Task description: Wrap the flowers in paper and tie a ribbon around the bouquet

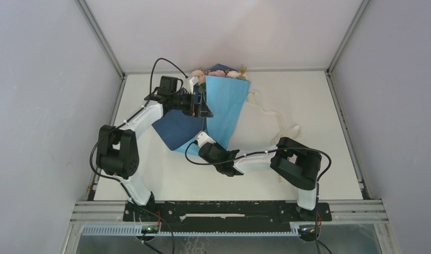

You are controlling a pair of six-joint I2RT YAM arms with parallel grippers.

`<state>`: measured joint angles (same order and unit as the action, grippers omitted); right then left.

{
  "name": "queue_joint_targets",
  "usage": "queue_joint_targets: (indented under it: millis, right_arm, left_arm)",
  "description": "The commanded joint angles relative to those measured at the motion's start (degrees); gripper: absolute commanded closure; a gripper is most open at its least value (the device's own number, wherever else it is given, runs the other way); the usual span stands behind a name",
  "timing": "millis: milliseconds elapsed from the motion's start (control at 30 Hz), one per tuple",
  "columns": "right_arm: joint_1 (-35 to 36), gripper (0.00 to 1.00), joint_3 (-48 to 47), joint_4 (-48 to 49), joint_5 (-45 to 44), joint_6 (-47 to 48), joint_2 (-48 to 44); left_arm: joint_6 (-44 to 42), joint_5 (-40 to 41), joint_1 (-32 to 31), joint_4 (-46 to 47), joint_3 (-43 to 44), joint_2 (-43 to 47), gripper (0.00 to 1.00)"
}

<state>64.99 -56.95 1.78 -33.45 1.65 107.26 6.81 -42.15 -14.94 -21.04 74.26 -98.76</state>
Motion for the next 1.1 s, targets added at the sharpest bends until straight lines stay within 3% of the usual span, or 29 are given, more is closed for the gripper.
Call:
queue_joint_targets:
  millis: [0,100,167,400,500,800,967,1067]
  right_arm:
    - [1.00,1.00,-1.76,0.62,-0.44,0.63,0.15]
    - [1.09,1.00,-1.68,0.34,-0.86,0.61,0.05]
    - [1.22,1.00,-1.76,0.18,-1.11,0.71,0.05]
    - [2.02,1.00,-1.69,-0.82,-2.14,2.98,-2.06]
    - [2.56,0.97,-1.71,-1.50,-2.46,4.37,-4.10]
    - [2.87,0.56,-1.72,-5.98,0.67,6.83,-8.76]
    - [2.87,0.49,-0.57,-7.95,5.62,5.58,-15.22]
    - [0.68,0.46,2.82,-5.59,15.14,2.38,-21.62]
  left_arm:
    - [5.19,-2.88,-1.04,3.18,-0.48,-3.26,0.00]
    - [5.84,-2.45,-1.83,3.20,0.94,-6.03,0.02]
    - [5.93,-2.22,-2.46,3.09,1.88,-7.56,0.12]
    - [4.94,-6.43,-3.13,2.60,2.47,-8.20,0.98]
    - [4.05,-6.18,-2.23,2.01,1.85,-7.32,1.00]
    - [4.74,-5.88,2.93,2.64,1.79,-12.69,1.00]
    - [4.10,-5.29,4.12,2.82,1.56,-15.23,1.00]
    - [3.78,-4.15,4.65,3.38,1.11,-15.44,1.00]
